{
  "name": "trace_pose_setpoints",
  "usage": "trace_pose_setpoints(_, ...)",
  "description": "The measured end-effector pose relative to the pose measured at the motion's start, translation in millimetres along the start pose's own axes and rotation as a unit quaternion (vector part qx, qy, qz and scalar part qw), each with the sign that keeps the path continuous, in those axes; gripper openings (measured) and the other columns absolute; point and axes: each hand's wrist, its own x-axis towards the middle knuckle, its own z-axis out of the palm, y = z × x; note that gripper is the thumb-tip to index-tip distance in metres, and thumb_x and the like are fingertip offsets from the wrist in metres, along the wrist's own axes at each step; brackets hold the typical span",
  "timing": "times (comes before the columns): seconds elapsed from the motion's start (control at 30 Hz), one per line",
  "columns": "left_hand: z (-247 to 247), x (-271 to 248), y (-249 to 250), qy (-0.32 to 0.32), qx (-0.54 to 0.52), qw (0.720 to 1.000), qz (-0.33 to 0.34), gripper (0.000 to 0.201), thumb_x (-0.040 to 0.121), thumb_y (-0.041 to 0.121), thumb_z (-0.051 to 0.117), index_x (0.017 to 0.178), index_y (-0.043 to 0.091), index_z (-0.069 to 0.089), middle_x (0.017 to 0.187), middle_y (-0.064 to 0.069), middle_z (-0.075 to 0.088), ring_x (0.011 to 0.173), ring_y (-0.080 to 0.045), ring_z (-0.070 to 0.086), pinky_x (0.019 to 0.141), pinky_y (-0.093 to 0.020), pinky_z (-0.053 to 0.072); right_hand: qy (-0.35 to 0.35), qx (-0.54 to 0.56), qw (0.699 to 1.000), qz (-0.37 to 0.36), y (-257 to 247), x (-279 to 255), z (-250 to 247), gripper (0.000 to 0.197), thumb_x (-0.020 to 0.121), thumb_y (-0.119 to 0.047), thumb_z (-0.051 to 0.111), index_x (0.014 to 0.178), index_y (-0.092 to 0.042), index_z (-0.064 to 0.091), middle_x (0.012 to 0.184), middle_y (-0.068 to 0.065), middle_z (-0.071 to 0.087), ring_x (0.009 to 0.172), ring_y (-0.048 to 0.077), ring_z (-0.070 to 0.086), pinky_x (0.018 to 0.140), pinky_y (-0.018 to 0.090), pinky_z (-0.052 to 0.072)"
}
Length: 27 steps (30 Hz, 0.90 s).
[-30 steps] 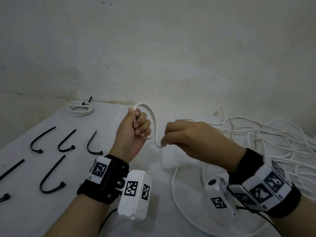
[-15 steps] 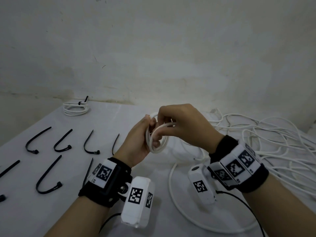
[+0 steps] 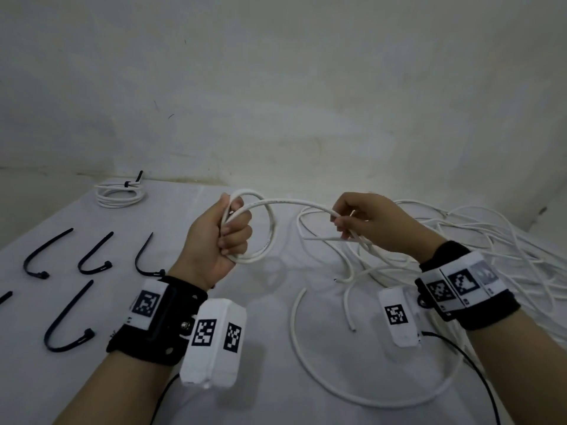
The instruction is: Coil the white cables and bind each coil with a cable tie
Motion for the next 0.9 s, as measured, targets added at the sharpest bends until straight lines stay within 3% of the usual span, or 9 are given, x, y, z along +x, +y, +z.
trace_pose_setpoints(0.1, 2.3, -0.1, -2.2, 0.005, 0.006, 1.000, 0.005, 0.029, 0.087, 0.032, 0.038, 0.065, 0.018, 0.049, 0.039, 0.008, 0.029, 0.038, -0.005, 0.005, 0.027, -0.013, 0.016, 0.080, -0.011, 0.996, -0.045, -15.9, 13.0, -13.0, 0.012, 0.092, -0.009, 0.058, 0.083, -0.016, 0.059, 0.068, -0.008, 0.061, 0.056, 0.007, 0.061, 0.058, 0.017, 0.048)
trace_pose_setpoints(0.17, 1.8, 0.4, -4.4, -0.005, 0.011, 1.000, -0.005, 0.032, 0.087, 0.032, 0.038, 0.066, 0.016, 0.054, 0.039, 0.008, 0.029, 0.038, -0.005, 0.006, 0.027, -0.013, 0.016, 0.147, -0.005, 0.985, -0.090, -31.8, 25.3, -24.3, 0.007, 0.093, -0.011, 0.058, 0.087, -0.012, 0.062, 0.067, -0.007, 0.059, 0.053, 0.011, 0.056, 0.054, 0.019, 0.047)
trace_pose_setpoints(0.27, -2.5, -0.1, -3.4, -0.066, 0.006, 0.997, -0.030, 0.028, 0.088, 0.032, 0.049, 0.069, 0.015, 0.062, 0.044, 0.008, 0.022, 0.036, -0.005, 0.011, 0.028, -0.014, 0.021, 0.182, -0.002, 0.978, -0.103, -43.1, 37.6, -25.8, 0.006, 0.093, -0.015, 0.058, 0.089, -0.014, 0.061, 0.065, -0.007, 0.056, 0.052, 0.013, 0.050, 0.050, 0.022, 0.044)
trace_pose_setpoints(0.37, -7.9, -1.1, 2.7, -0.121, -0.016, 0.992, -0.036, 0.018, 0.075, 0.030, 0.073, 0.074, 0.015, 0.063, 0.049, 0.008, 0.020, 0.036, -0.005, 0.015, 0.030, -0.014, 0.022, 0.166, 0.047, 0.983, -0.065, -34.9, 36.5, -9.7, 0.006, 0.094, -0.017, 0.056, 0.089, -0.017, 0.054, 0.062, -0.004, 0.052, 0.047, 0.003, 0.047, 0.047, 0.014, 0.037)
trace_pose_setpoints(0.53, -15.2, 1.3, 7.4, -0.147, -0.079, 0.986, -0.028, 0.020, 0.079, 0.030, 0.071, 0.077, 0.011, 0.065, 0.048, 0.007, 0.024, 0.036, -0.005, 0.019, 0.032, -0.016, 0.024, 0.073, 0.111, 0.991, -0.024, -11.9, 15.9, 23.0, 0.019, 0.097, -0.008, 0.049, 0.093, -0.026, 0.044, 0.066, 0.000, 0.051, 0.048, 0.016, 0.048, 0.048, 0.034, 0.048)
trace_pose_setpoints(0.63, -18.1, 1.9, 9.8, -0.109, -0.103, 0.989, 0.009, 0.020, 0.074, 0.028, 0.074, 0.074, 0.011, 0.062, 0.042, 0.006, 0.032, 0.036, -0.005, 0.017, 0.031, -0.015, 0.024, 0.021, 0.134, 0.991, 0.001, 1.9, -2.0, 31.8, 0.021, 0.097, -0.006, 0.047, 0.099, -0.026, 0.043, 0.072, 0.001, 0.052, 0.054, 0.020, 0.056, 0.057, 0.035, 0.053)
trace_pose_setpoints(0.7, -18.9, 1.5, 12.4, -0.100, -0.119, 0.987, 0.029, 0.020, 0.072, 0.026, 0.075, 0.073, 0.011, 0.061, 0.042, 0.005, 0.038, 0.036, -0.005, 0.016, 0.030, -0.016, 0.024, 0.007, 0.114, 0.993, 0.013, 9.5, -12.7, 29.1, 0.017, 0.096, -0.006, 0.050, 0.098, -0.023, 0.048, 0.073, 0.002, 0.055, 0.058, 0.022, 0.063, 0.065, 0.036, 0.054)
trace_pose_setpoints(0.77, -19.8, 1.8, 12.7, -0.094, -0.126, 0.987, 0.041, 0.020, 0.072, 0.025, 0.074, 0.073, 0.011, 0.061, 0.042, 0.005, 0.039, 0.036, -0.006, 0.016, 0.030, -0.016, 0.025, 0.007, 0.086, 0.996, 0.029, 13.6, -19.5, 21.8, 0.012, 0.095, -0.008, 0.053, 0.087, -0.017, 0.053, 0.069, 0.004, 0.060, 0.062, 0.022, 0.067, 0.070, 0.038, 0.055)
trace_pose_setpoints(0.9, -26.1, 4.9, 12.9, -0.104, -0.161, 0.981, 0.039, 0.019, 0.084, 0.024, 0.061, 0.074, 0.008, 0.062, 0.043, 0.002, 0.042, 0.037, -0.005, 0.019, 0.031, -0.018, 0.028, -0.004, -0.036, 0.998, 0.060, 15.2, -20.4, -1.8, 0.022, 0.096, -0.024, 0.052, 0.076, -0.017, 0.050, 0.059, -0.001, 0.063, 0.067, 0.020, 0.069, 0.066, 0.031, 0.052)
